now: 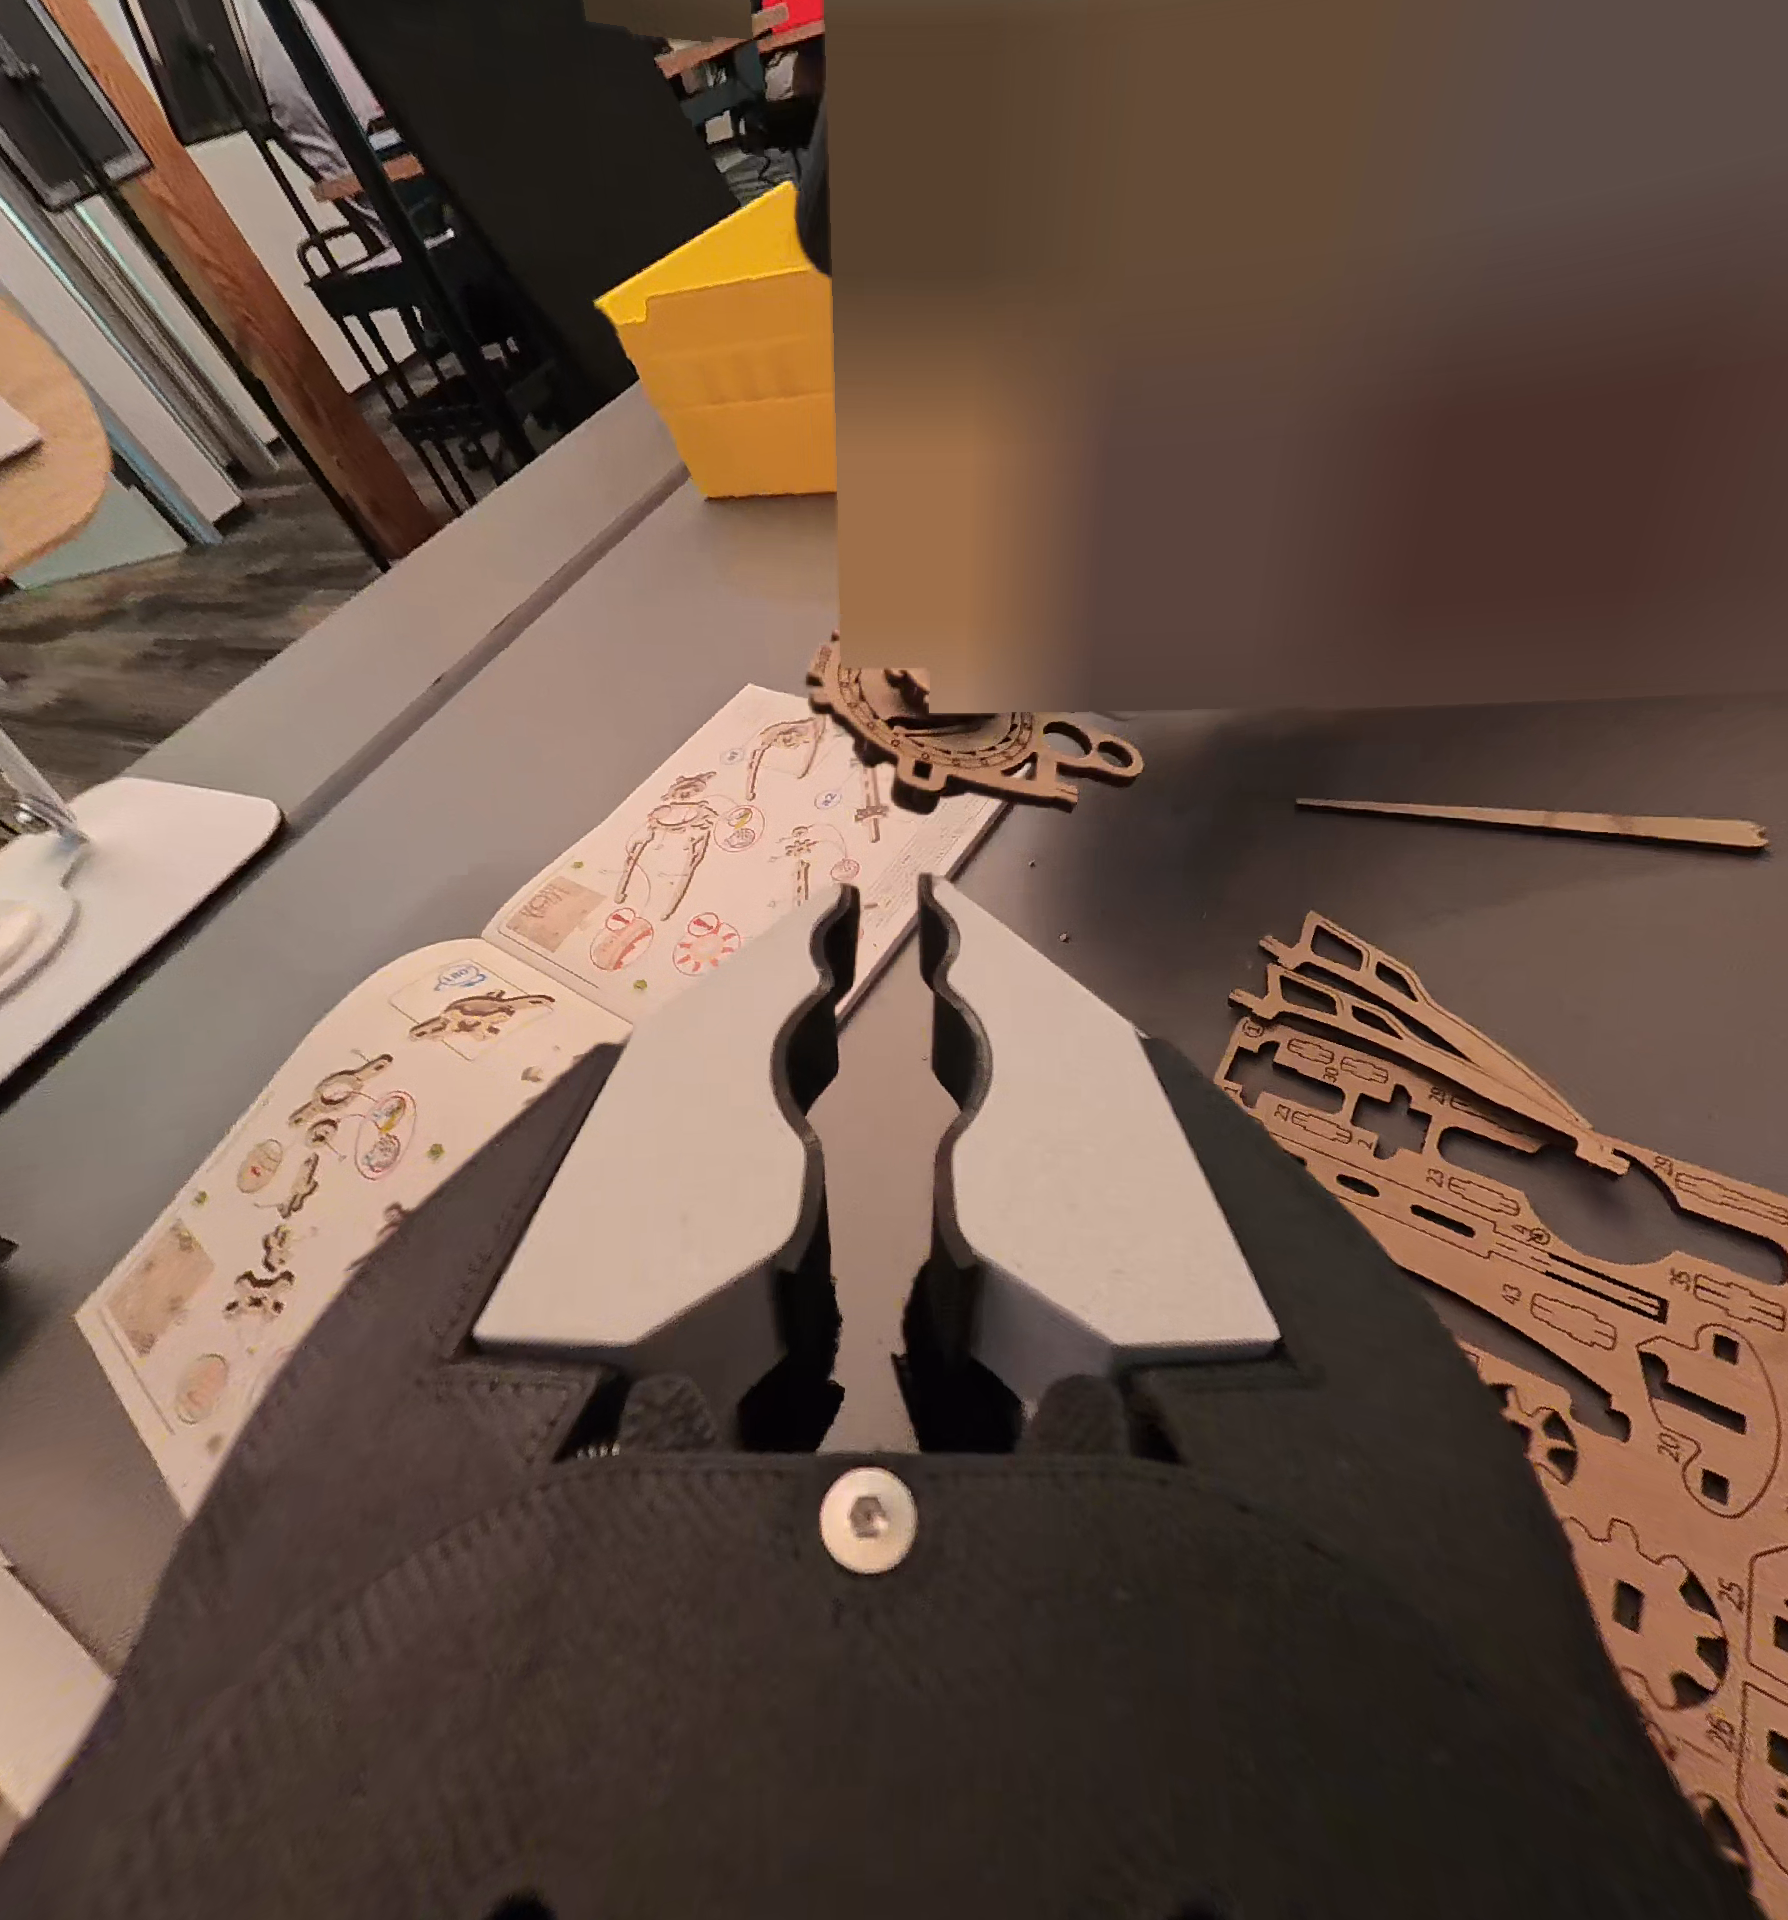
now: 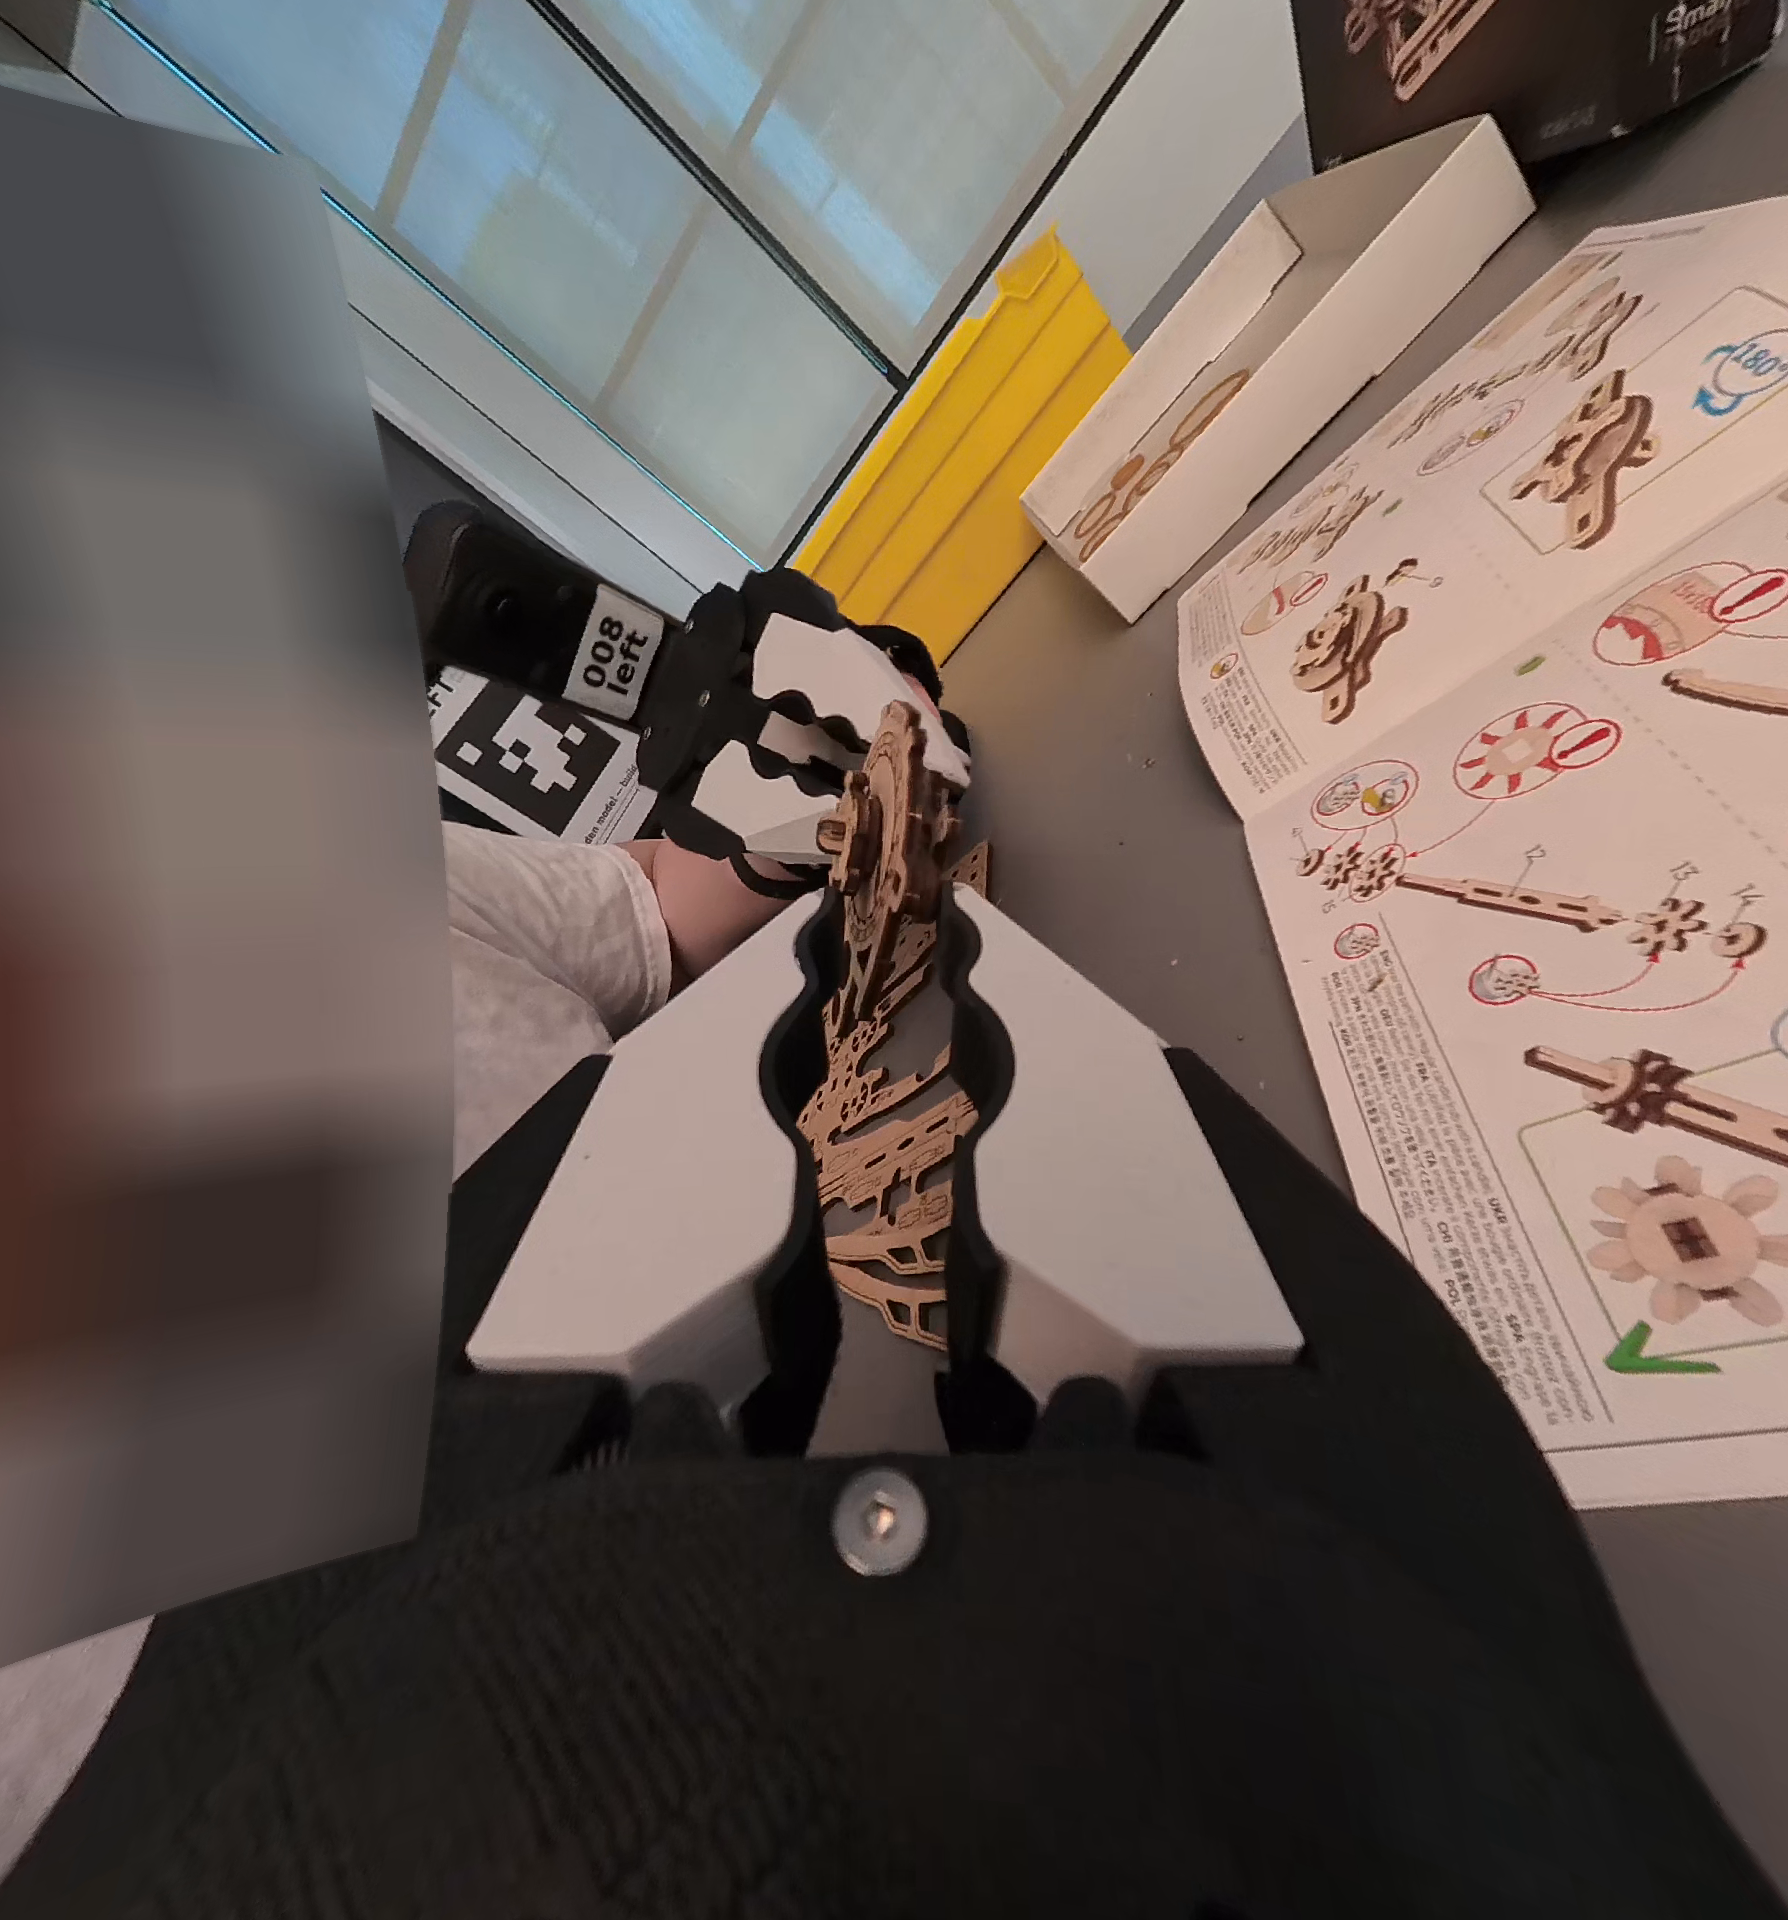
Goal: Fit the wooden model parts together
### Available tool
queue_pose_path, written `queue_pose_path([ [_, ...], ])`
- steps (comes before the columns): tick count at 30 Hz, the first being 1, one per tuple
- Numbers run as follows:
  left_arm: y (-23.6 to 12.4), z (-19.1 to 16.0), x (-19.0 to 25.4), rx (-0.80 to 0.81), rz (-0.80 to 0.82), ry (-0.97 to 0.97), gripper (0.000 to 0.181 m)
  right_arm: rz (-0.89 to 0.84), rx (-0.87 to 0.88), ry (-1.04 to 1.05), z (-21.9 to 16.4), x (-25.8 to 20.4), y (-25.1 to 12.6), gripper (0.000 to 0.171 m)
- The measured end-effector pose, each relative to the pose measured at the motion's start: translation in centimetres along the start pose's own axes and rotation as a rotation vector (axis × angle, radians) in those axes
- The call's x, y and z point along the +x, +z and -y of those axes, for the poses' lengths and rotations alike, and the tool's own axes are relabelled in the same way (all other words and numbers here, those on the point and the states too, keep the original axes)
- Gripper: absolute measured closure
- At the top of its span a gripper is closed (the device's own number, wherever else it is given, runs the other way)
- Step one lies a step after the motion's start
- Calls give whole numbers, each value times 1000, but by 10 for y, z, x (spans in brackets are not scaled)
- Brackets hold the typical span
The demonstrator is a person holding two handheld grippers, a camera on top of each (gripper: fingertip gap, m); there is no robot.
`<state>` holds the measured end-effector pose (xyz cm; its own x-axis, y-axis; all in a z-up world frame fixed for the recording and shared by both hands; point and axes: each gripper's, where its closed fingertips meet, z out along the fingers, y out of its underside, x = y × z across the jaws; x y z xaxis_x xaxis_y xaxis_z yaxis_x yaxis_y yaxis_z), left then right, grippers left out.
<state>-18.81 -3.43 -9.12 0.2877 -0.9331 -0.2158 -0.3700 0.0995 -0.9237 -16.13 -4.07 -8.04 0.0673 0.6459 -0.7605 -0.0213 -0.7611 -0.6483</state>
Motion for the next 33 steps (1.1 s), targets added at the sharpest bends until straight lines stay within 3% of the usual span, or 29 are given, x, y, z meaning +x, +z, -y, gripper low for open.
queue_pose_path([
  [16,0,-1,-4,10,-75,-215,162,-17,-4,-19,-1,2,0,156],
  [26,4,10,28,49,-374,-566,126,-24,-21,-60,-5,0,5,155],
  [29,3,16,25,92,-447,-744,126,-17,-28,-61,-8,-2,9,155],
  [33,-1,22,22,138,-510,-857,148,-6,-36,-65,-10,-4,12,155],
])
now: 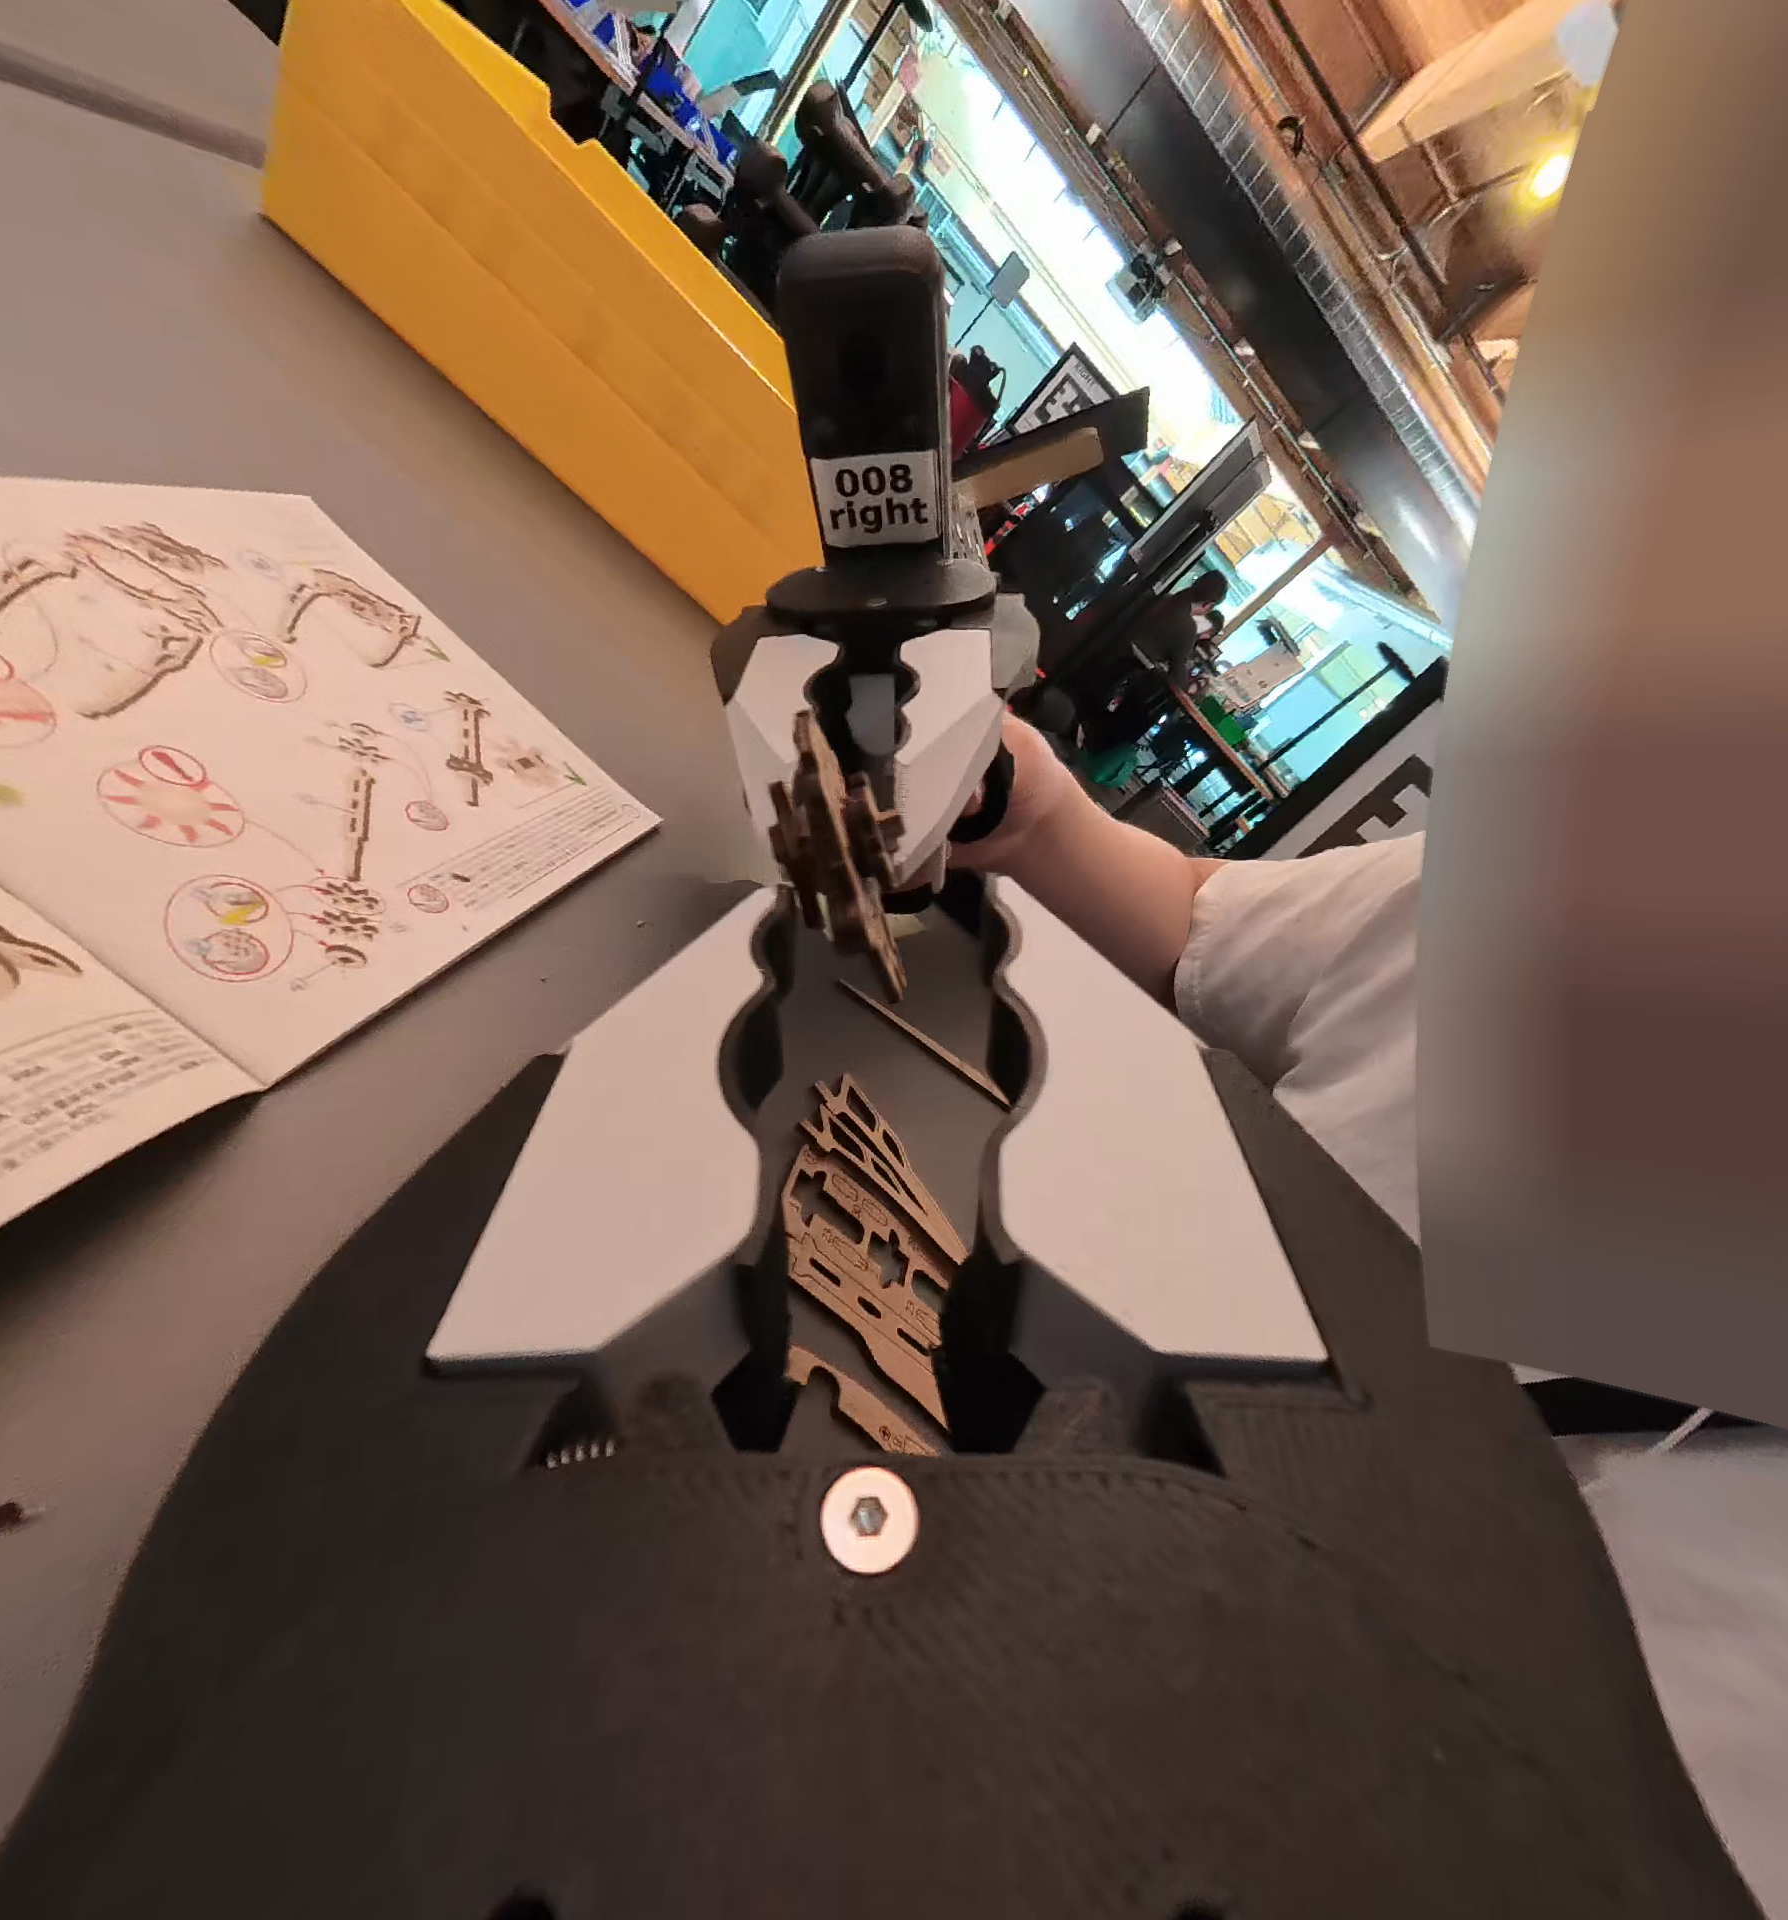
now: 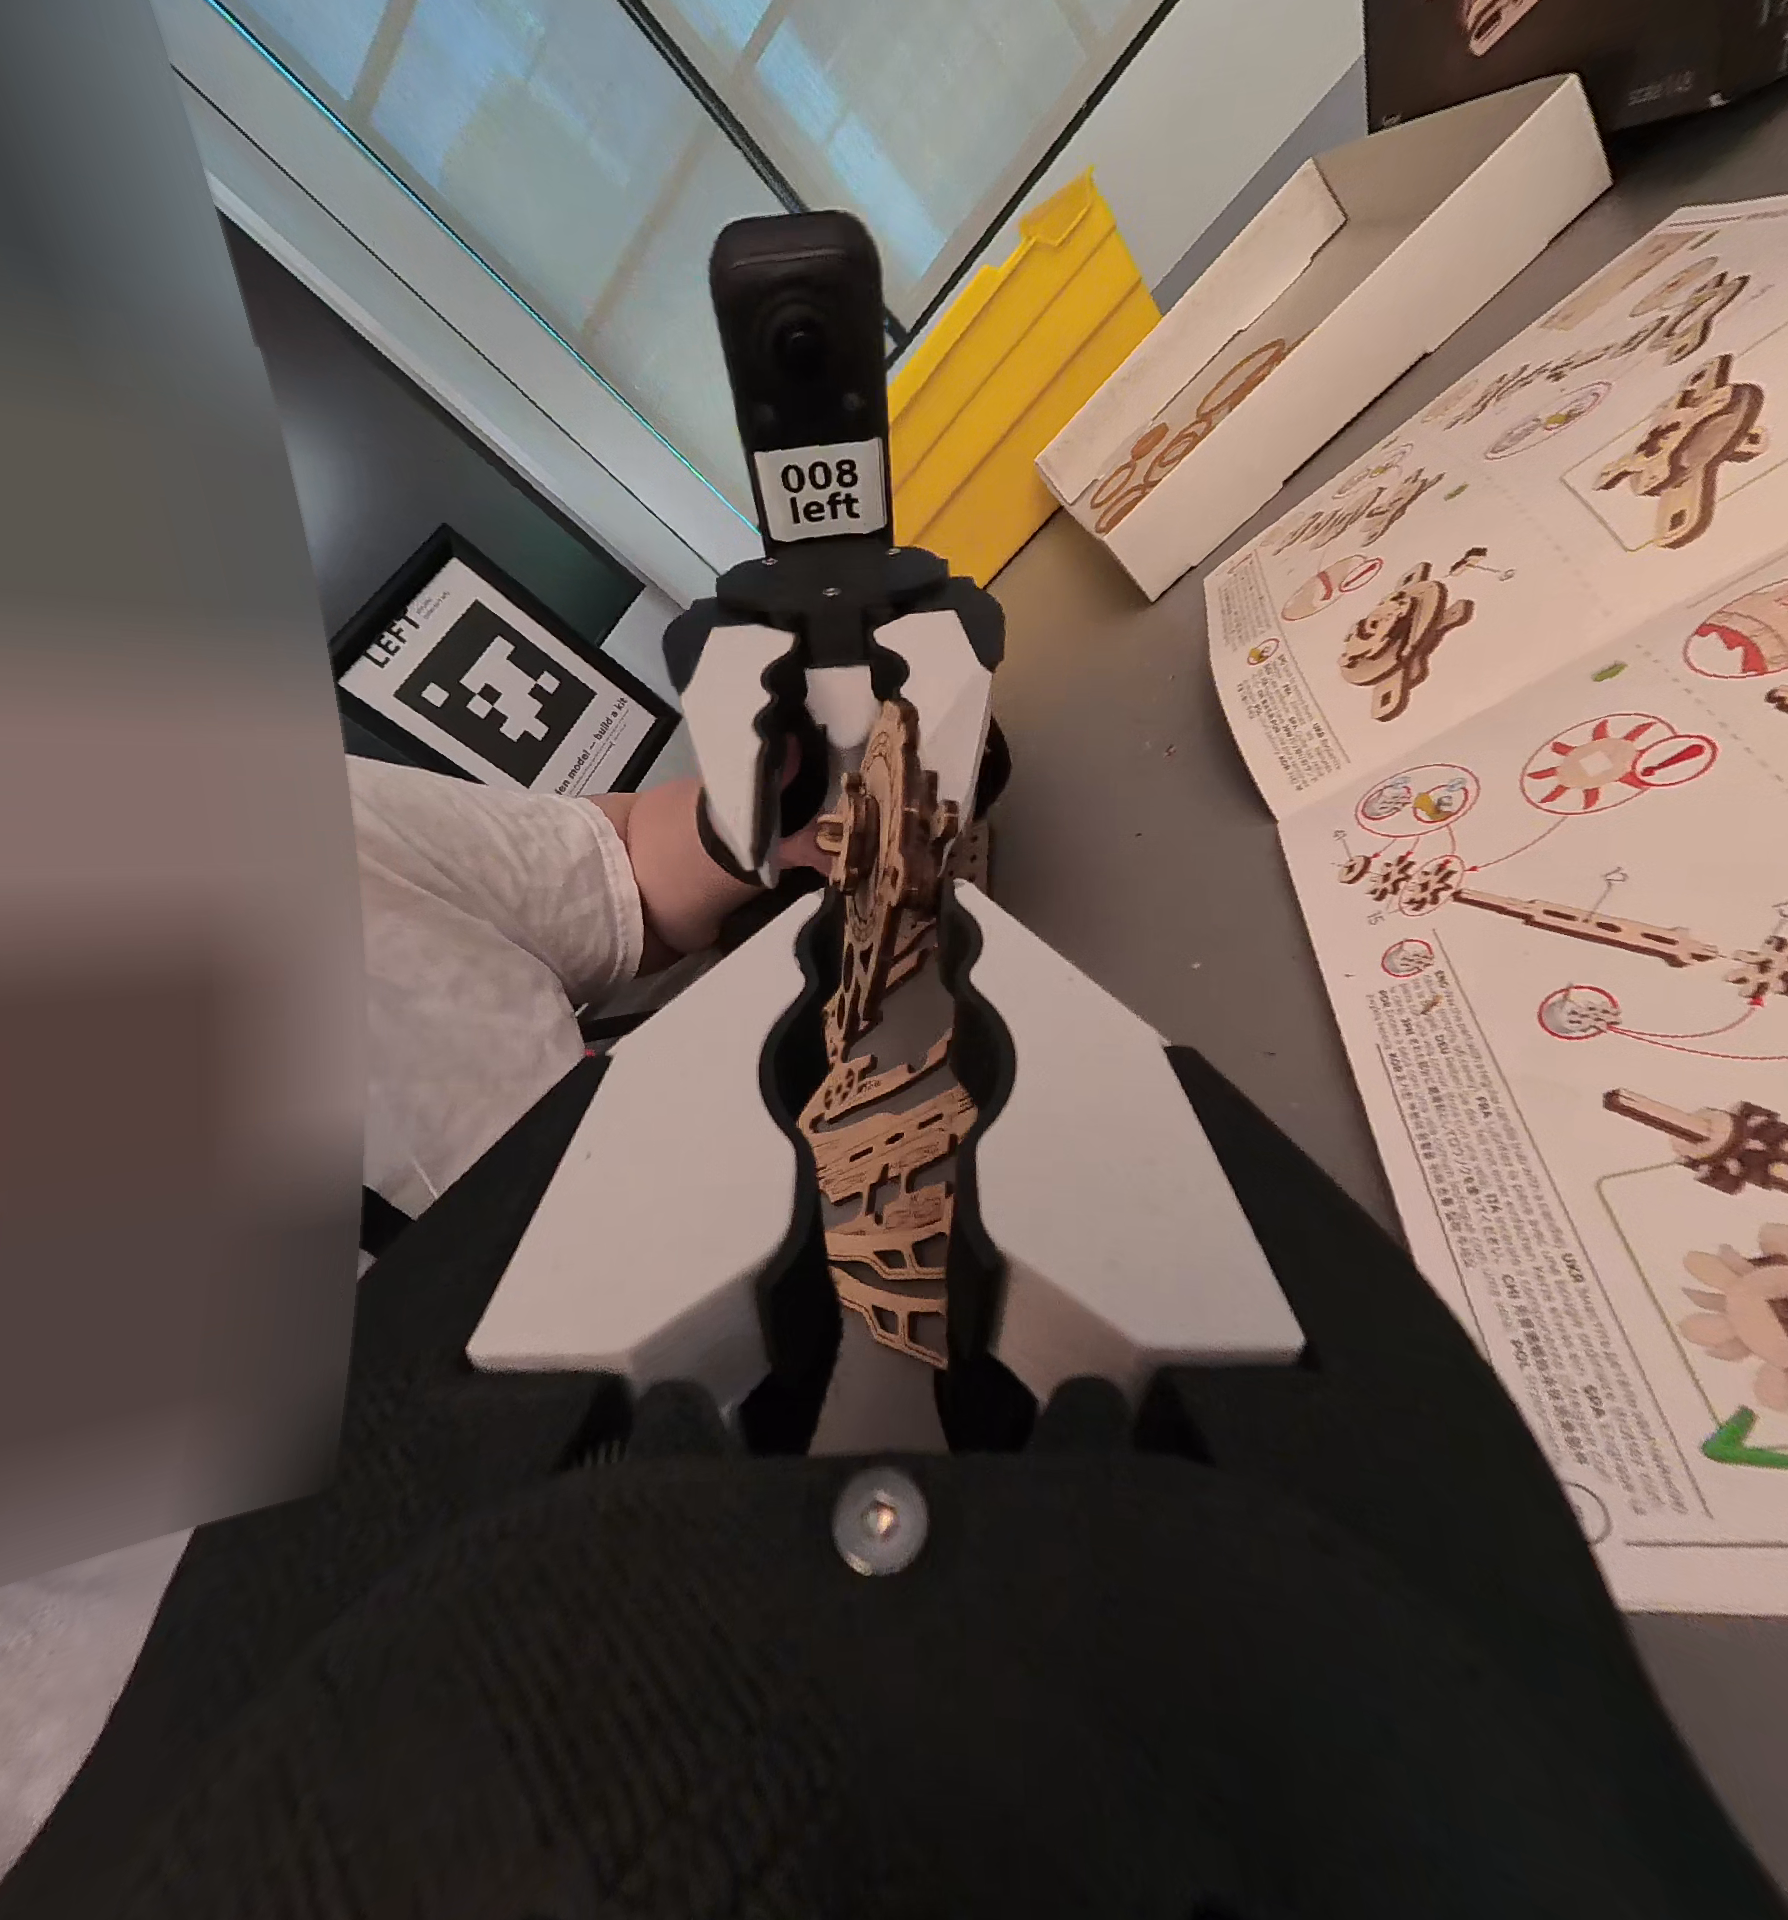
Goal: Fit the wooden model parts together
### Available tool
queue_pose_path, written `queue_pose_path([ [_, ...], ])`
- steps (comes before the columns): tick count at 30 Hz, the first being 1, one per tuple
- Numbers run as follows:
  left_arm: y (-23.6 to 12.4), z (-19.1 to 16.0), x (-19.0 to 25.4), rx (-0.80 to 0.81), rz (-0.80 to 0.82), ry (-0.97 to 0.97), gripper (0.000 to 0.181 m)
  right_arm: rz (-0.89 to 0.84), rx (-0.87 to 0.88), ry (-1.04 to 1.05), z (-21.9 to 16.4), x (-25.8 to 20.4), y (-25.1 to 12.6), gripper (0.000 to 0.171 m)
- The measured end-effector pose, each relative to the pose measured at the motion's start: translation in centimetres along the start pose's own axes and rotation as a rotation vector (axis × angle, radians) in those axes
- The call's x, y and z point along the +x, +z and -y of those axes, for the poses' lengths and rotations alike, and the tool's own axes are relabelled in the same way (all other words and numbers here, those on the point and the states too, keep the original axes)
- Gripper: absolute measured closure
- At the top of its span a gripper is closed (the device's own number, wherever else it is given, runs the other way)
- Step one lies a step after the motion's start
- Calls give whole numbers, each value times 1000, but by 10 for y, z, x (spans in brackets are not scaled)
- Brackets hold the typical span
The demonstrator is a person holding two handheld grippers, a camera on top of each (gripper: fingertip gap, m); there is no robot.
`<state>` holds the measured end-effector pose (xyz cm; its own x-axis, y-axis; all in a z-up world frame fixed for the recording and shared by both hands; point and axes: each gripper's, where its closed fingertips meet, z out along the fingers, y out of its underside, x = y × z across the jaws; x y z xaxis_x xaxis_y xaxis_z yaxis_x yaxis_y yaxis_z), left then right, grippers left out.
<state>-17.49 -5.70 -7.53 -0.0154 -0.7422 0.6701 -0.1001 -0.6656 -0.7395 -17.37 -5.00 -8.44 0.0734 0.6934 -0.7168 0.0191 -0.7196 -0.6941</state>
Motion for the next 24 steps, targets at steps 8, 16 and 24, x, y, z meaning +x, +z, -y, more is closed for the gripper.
queue_pose_path([
  [8,-2,0,-2,-2,1,4,169,53,18,31,2,-6,0,155],
  [16,-3,2,1,8,-34,-27,171,93,24,53,4,-10,-2,158],
  [24,-4,3,4,7,-51,-23,175,123,51,97,8,-11,-5,162],
])
